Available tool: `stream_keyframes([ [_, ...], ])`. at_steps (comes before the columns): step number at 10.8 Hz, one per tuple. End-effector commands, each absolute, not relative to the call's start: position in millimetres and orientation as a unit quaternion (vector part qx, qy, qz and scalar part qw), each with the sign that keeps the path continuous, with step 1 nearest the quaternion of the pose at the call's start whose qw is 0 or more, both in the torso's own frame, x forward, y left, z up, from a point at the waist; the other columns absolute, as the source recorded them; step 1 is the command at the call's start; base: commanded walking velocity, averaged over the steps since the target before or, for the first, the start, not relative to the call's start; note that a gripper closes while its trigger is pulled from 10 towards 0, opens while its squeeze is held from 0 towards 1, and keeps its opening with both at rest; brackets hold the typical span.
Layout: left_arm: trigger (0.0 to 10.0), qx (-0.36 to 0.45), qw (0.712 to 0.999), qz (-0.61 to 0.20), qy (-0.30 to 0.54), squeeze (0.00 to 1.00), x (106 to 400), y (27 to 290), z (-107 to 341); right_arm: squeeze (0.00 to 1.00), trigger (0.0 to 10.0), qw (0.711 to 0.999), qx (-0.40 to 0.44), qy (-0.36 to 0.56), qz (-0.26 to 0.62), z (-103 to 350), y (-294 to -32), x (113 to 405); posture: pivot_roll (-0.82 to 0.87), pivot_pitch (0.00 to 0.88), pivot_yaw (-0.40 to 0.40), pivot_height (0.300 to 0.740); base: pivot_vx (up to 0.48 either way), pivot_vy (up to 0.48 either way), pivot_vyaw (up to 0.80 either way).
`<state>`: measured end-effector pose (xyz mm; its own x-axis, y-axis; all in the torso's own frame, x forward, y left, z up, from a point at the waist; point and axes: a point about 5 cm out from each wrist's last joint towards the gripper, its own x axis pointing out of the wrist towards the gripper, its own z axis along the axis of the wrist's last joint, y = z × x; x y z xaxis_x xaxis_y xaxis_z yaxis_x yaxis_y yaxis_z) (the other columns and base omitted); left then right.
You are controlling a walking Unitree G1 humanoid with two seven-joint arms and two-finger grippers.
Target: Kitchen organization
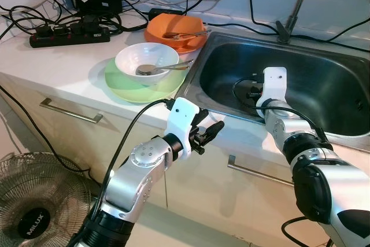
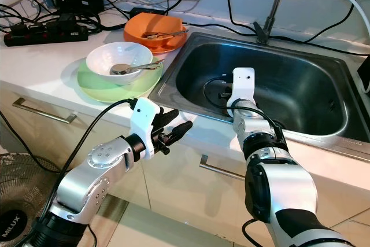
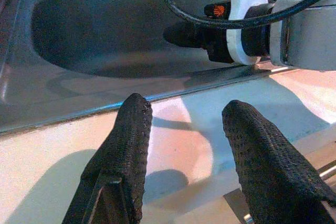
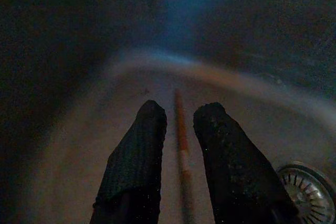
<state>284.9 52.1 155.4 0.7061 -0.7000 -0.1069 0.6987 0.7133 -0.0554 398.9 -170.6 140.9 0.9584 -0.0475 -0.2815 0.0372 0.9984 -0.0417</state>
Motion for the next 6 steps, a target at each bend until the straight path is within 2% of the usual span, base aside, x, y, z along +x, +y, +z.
stream_keyframes([
  [1, 10.0, -0.002, 0.925, -0.375, 0.054, 0.0, 286.1, 52.2, 158.7, 0.0, 10.0, 0.983, -0.017, 0.181, -0.004, 120.9, -160.6, 391.5, 0.26, 0.042, -0.04, 0.74, 0.0, 0.0, 0.0],
  [3, 10.0, 0.014, 0.935, -0.353, 0.035, 0.0, 290.9, 55.8, 162.5, 0.0, 10.0, 0.997, -0.009, 0.072, 0.002, 154.5, -157.8, 402.6, 0.26, 0.047, -0.041, 0.74, 0.0, 0.0, 0.0],
  [6, 10.0, 0.017, 0.938, -0.346, 0.027, 0.0, 293.5, 53.5, 163.6, 0.0, 10.0, 0.998, -0.002, -0.062, 0.007, 192.8, -154.5, 406.6, 0.24, 0.053, -0.038, 0.74, 0.0, 0.0, 0.0],
])
